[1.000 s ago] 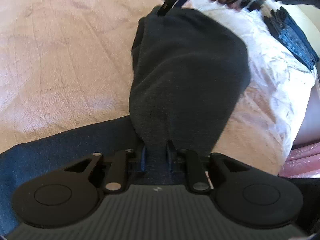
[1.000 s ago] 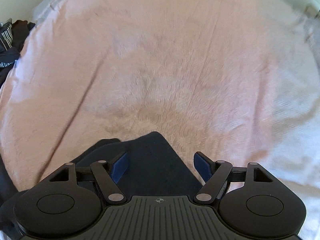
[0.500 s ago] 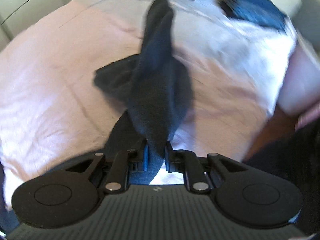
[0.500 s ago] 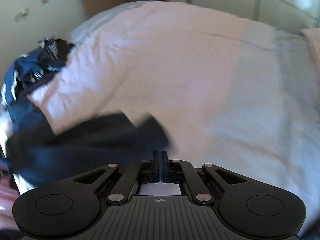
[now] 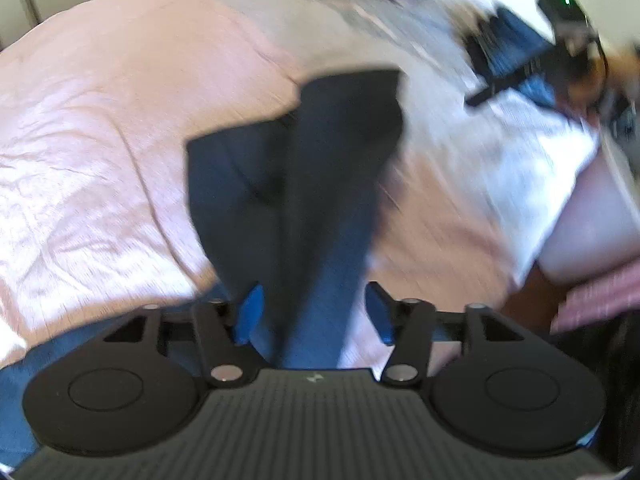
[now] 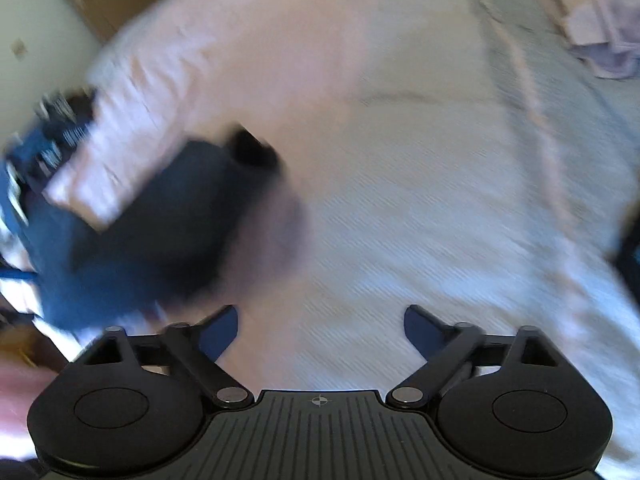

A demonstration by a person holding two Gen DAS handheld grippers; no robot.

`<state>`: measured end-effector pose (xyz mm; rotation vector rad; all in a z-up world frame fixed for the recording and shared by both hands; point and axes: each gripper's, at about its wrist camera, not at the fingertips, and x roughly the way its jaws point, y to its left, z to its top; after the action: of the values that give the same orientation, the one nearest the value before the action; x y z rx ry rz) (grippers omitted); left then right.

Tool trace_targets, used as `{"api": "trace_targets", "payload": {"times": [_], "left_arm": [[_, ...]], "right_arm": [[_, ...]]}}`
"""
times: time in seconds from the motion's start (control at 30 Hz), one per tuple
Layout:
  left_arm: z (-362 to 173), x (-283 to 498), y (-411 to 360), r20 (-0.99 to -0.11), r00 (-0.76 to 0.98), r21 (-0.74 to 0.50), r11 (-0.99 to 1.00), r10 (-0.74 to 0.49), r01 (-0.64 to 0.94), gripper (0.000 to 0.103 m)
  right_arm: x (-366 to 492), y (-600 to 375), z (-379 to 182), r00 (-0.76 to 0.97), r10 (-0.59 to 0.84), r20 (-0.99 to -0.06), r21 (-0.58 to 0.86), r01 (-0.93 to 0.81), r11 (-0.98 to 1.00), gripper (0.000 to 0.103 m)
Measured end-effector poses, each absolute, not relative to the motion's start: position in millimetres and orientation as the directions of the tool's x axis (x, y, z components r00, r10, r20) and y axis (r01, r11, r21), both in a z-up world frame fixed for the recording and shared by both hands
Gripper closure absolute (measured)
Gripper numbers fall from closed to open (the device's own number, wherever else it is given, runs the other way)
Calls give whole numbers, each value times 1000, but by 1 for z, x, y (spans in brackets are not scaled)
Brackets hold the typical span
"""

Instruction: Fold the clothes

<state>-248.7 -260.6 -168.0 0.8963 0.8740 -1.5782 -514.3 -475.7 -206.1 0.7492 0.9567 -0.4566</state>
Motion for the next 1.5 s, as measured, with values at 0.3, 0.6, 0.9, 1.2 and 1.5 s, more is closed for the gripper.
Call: {"api": "trace_targets", "payload": {"times": [0.3,0.6,0.9,1.2,1.5], "left_arm": [[-259,-156,-390,-903,-224,-252,31,-368,967,41],[-273,-161,-462,-867,-387,-367,-123,-315,922,98],[-139,-279,-574,-768,-443,-117,-579,-462,807,98],[-208,-415,-654,-848,-365,-34,-648,-384,761,80],[-181,-289,-582,-884,-173,37,-433,-435,901,62]], "right_arm": [[-439,-499,-278,647,9,-762,619,725,304,31],[-496,-486,-236,546,-145,-825,503,827,251,99],[-596,-472,-205,478,-239,-845,463,878,119,99],[-669,-497,-257,404,-221,-888,416,910,-7,98],[-677,-505,-241,234,-308,-922,212,972,103,53]]}}
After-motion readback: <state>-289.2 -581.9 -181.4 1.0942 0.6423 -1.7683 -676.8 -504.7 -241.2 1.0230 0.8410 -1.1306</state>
